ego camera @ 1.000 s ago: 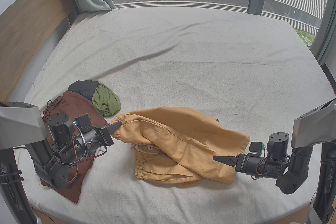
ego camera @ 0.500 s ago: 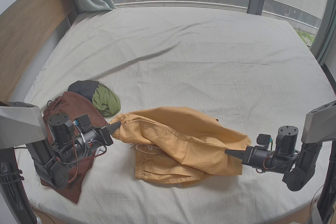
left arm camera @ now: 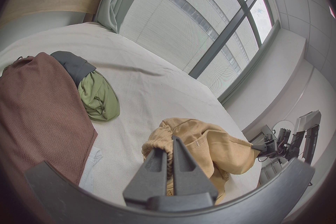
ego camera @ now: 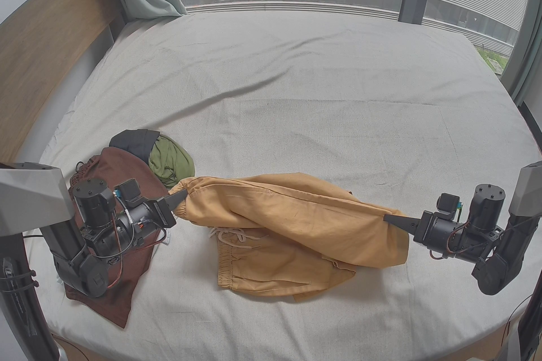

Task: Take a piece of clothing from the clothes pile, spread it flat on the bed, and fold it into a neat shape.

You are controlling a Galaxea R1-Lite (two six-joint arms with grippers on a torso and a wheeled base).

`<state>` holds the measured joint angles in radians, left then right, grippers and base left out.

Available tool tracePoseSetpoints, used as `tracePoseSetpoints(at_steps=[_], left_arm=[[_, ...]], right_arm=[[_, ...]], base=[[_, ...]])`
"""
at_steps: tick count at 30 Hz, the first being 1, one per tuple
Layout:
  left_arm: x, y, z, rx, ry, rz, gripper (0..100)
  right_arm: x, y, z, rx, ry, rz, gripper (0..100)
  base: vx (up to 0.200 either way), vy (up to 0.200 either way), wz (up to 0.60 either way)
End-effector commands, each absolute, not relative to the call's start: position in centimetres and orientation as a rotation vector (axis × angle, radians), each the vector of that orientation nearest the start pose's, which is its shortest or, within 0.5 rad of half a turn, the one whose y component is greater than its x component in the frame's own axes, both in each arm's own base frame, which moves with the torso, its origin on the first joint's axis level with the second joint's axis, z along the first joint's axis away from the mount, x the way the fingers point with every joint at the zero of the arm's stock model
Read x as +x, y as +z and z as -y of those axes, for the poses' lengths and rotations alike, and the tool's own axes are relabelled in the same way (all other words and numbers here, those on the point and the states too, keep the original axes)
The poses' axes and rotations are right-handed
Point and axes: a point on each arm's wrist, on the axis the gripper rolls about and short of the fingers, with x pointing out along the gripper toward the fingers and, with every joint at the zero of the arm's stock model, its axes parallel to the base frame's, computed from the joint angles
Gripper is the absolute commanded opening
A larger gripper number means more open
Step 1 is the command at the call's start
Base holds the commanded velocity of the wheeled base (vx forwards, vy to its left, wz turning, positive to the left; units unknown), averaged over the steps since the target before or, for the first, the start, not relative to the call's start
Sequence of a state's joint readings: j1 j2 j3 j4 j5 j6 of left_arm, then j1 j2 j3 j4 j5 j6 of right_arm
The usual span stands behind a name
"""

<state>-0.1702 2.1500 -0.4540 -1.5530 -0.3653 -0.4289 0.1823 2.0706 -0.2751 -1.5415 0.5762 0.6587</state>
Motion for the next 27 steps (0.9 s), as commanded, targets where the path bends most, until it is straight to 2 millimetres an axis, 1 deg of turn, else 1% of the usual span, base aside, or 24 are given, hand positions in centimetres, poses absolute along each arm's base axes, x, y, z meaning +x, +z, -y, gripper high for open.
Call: tracePoseSetpoints(at_steps=[1,4,5,10,18,27], left_arm=[[31.2,5.1,6.3,-0.433,-0.497,-0.265,0],[31.2,5.0,6.4,-0.431,-0.5,-0.27,0],[31.2,5.0,6.4,-0.431,-0.499,-0.269,0],[31.2,5.0,6.4,-0.431,-0.499,-0.269,0],[31.1,5.0,6.5,-0.431,-0.502,-0.269,0],[31.1,5.0,6.5,-0.431,-0.501,-0.268,0]], right_arm=[[26.9,4.7,-6.3,0.677,0.65,-0.513,0],[26.9,4.0,-6.7,0.676,0.66,-0.544,0],[26.8,3.9,-7.0,0.676,0.666,-0.549,100],[26.6,3.6,-7.6,0.673,0.683,-0.569,100],[26.5,2.4,-8.3,0.671,0.691,-0.621,100],[26.1,2.4,-9.8,0.656,0.746,-0.638,100]], base=[[0.0,0.0,0.0],[0.0,0.0,0.0],[0.0,0.0,0.0],[0.0,0.0,0.0],[0.0,0.0,0.0],[0.0,0.0,0.0]])
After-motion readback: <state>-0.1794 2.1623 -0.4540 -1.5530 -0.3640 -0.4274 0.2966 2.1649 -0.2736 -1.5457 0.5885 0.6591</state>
